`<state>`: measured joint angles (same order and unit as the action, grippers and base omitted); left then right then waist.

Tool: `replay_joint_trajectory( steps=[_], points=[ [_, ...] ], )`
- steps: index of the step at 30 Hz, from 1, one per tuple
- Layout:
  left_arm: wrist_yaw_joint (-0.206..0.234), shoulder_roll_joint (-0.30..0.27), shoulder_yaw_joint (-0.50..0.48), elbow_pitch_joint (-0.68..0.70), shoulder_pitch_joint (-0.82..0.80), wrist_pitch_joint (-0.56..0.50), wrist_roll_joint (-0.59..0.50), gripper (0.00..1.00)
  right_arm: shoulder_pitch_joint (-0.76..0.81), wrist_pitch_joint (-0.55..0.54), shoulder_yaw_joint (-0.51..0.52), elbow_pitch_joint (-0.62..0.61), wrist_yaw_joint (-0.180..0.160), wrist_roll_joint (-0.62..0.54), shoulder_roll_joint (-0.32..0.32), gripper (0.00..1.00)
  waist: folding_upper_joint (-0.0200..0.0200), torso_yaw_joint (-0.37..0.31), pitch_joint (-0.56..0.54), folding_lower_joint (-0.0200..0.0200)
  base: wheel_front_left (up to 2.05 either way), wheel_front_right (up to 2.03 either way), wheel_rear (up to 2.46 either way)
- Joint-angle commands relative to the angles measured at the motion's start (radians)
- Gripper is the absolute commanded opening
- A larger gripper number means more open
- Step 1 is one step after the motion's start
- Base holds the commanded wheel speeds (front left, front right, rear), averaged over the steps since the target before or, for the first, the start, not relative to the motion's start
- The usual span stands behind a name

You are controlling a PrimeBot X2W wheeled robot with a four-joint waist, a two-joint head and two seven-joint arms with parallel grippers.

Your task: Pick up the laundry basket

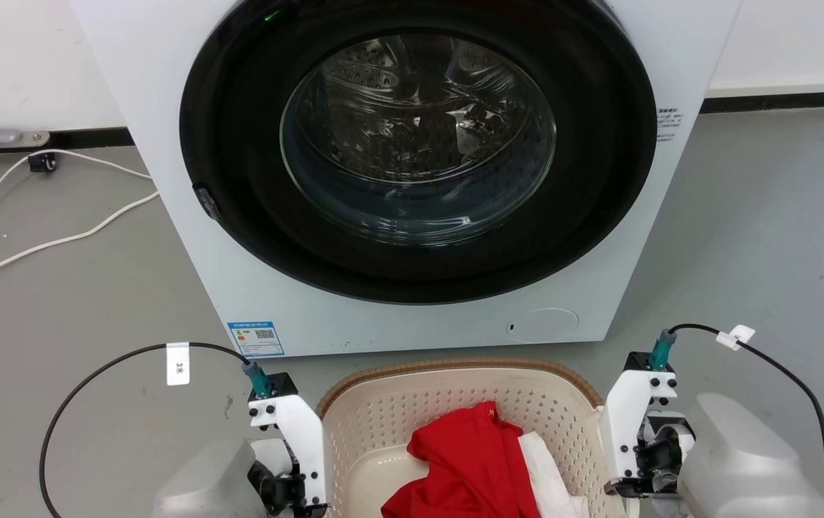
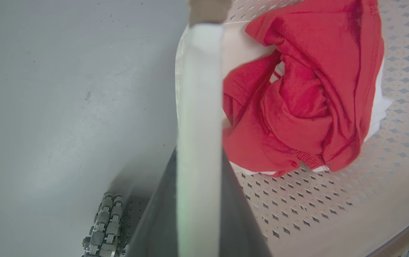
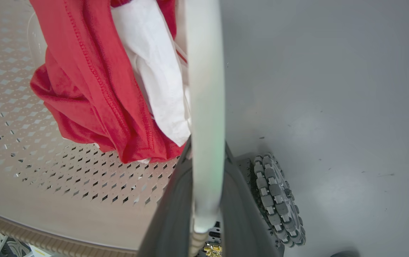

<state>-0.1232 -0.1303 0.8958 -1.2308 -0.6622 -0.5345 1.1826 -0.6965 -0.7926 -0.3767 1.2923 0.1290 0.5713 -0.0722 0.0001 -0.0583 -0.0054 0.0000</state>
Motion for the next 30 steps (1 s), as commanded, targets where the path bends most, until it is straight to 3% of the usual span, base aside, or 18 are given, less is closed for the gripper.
replay_joint_trajectory(
  steps=[1,30],
  points=[
    [-0.013,0.029,0.0,0.017,-0.011,0.001,0.012,0.0,0.007,0.003,0.006,-0.006,0.003,0.002,0.03,0.0,-0.0001,0.0,0.0,0.0,0.0,0.0,0.0],
    [-0.014,0.031,0.018,0.013,-0.02,0.02,0.045,0.0,0.006,0.006,0.04,-0.006,0.003,-0.027,0.034,0.0,-0.0001,0.0,-0.001,0.0,0.0,0.0,0.0]
  ],
)
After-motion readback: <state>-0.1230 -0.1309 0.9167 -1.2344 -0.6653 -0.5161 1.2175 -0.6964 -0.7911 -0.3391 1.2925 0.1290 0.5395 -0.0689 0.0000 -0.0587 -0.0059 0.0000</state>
